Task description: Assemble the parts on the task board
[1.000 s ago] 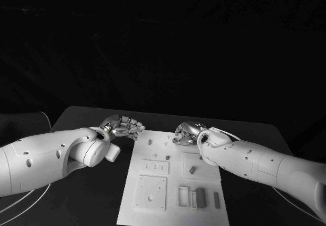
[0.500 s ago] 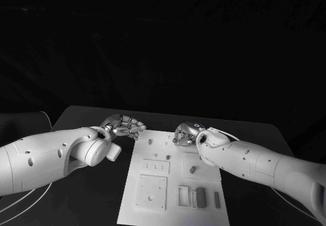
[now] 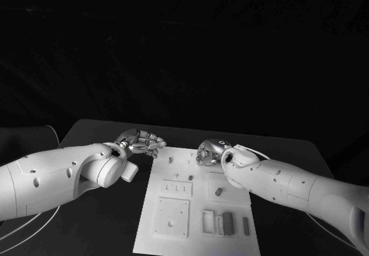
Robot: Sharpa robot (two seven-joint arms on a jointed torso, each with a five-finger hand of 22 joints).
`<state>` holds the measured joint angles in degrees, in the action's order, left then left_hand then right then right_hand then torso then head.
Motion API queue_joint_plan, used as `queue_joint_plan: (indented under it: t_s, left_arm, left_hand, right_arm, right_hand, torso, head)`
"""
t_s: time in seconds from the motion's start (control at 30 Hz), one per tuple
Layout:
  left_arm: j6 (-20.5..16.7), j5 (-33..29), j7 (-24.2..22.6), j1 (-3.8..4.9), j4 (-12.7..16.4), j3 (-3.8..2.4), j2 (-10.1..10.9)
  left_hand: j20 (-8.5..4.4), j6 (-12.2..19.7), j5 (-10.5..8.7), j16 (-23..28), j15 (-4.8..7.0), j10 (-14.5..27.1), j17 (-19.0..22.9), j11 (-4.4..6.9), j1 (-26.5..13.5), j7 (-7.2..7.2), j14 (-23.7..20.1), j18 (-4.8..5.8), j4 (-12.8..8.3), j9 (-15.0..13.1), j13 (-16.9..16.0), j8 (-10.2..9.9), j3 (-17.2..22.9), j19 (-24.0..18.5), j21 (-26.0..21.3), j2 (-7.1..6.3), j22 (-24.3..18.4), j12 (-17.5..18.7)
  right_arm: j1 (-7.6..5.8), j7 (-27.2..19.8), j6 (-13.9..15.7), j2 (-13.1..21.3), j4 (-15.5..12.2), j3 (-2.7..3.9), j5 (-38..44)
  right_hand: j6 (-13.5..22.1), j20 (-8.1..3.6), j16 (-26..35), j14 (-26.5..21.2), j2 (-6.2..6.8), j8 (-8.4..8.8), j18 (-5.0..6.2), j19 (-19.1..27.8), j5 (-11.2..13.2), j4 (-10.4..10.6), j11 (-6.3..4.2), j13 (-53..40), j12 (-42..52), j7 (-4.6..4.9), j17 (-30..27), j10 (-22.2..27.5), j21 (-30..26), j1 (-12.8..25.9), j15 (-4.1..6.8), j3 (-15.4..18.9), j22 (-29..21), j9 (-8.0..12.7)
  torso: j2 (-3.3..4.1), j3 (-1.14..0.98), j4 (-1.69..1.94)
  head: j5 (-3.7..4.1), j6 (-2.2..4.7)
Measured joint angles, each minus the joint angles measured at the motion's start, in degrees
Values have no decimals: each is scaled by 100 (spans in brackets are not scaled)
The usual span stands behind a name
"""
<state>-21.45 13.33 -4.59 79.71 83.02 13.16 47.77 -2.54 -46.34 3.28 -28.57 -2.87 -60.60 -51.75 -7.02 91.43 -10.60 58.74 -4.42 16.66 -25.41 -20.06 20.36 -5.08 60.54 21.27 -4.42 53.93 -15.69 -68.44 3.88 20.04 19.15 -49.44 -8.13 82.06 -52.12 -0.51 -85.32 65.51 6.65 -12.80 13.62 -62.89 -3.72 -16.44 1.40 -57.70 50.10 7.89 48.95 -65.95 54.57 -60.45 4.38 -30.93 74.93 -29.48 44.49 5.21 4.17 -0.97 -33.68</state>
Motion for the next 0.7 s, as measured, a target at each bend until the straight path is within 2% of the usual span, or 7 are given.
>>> queue_joint_plan:
  t_s: [0.2,0.53,0.7]
  left_arm:
    - [0,0,0,0,0,-1,-2]
    - [0,0,0,0,0,0,-3]
    - [0,0,0,0,0,0,-3]
  left_hand:
    - [0,0,0,0,0,0,1,0,0,0,0,0,0,-5,-5,0,0,0,0,0,0,0]
    - [1,0,0,0,0,0,-3,0,0,1,0,0,0,-5,-5,0,0,-1,0,0,0,0]
    - [1,0,0,0,0,0,-3,0,0,1,0,0,0,-7,-4,0,0,-1,0,0,3,0]
  right_arm:
    - [0,-1,-10,-5,30,0,2]
    - [-1,-4,-17,-3,31,1,16]
    - [1,-5,-19,-3,15,1,23]
  right_hand:
    - [-27,-8,0,18,-94,-29,-1,-9,0,11,-20,0,27,-27,0,0,23,-19,18,-11,0,-7]
    - [-145,-32,-34,22,-294,-131,-2,13,0,-28,-62,7,49,-144,-9,3,73,-67,24,-59,-1,-53]
    - [-180,-32,-54,19,-297,-146,-1,13,0,-32,-92,13,71,-179,-10,11,88,-71,61,-63,-1,-64]
  torso:
    - [0,0,1]
    - [0,1,1]
    - [0,0,0]
  head:
    - [-6,-5]
    - [-8,-14]
    - [-4,-16]
